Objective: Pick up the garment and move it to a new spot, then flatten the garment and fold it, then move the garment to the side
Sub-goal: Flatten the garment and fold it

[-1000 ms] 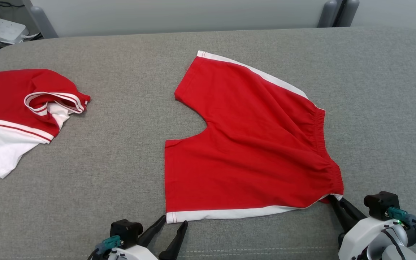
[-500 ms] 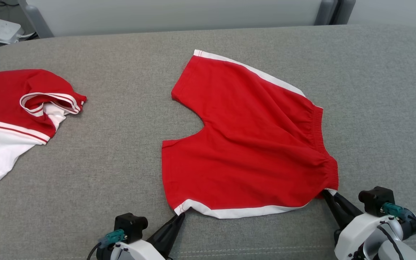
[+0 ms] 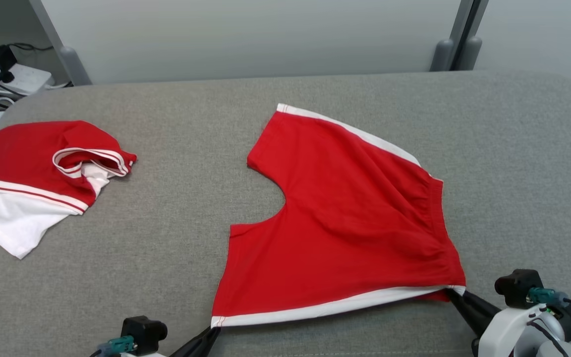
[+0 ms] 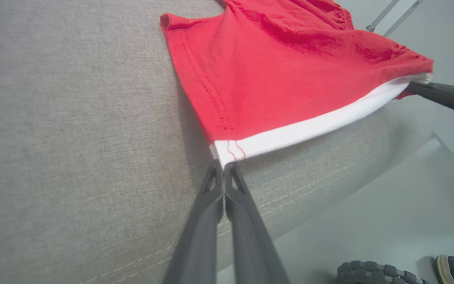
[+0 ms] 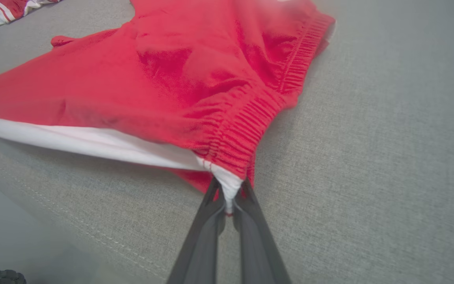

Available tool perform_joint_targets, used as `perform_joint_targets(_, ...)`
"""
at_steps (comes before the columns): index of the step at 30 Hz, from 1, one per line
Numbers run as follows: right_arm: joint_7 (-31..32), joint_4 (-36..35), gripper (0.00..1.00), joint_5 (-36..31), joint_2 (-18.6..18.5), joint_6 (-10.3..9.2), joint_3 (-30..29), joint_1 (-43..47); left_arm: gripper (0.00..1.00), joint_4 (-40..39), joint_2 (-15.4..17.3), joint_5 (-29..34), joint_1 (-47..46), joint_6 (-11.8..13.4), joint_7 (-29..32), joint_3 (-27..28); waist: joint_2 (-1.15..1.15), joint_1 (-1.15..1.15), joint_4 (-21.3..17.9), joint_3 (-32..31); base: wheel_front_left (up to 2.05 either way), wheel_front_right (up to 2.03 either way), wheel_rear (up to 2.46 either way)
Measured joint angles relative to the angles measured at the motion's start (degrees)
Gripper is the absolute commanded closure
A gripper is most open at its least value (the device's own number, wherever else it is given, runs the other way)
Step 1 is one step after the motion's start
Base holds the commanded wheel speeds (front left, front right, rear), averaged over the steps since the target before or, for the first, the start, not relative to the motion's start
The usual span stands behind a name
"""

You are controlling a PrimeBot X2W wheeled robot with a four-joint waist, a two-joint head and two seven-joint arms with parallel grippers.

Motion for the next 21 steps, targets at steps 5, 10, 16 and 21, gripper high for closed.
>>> perform_joint_targets(5, 1.3, -1.0, 1.0, 4.7, -1.2, 0.0, 4.6, -0.2, 1.0, 0.2, 1.9, -4.4, 0.0, 0.0, 0.0, -3.0, 0.0, 0.0, 0.4, -2.5, 0.0, 0.0, 0.0)
perform_joint_targets(10, 2.4, -1.6, 1.0, 9.3, -2.0, 0.0, 8.0, -0.2, 1.0, -0.2, 2.8, -7.4, 0.1, 0.0, 0.0, -4.8, 0.0, 0.0, 0.7, -4.5, 0.0, 0.0, 0.0)
perform_joint_targets(16, 4.6, -3.0, 1.0, 13.0, -3.9, 0.01, 11.6, -0.2, 1.0, -1.7, 5.1, -10.7, 1.0, 0.0, 0.1, -9.2, 0.0, 0.0, 0.8, -5.9, 0.0, 0.0, 0.0)
perform_joint_targets(21, 6.4, -3.7, 1.0, 15.5, -5.6, 0.01, 13.6, -0.2, 1.0, -4.0, 7.3, -13.8, 1.0, -0.2, 1.0, -12.2, 0.0, 0.0, 0.6, -5.9, 0.0, 0.0, 0.0)
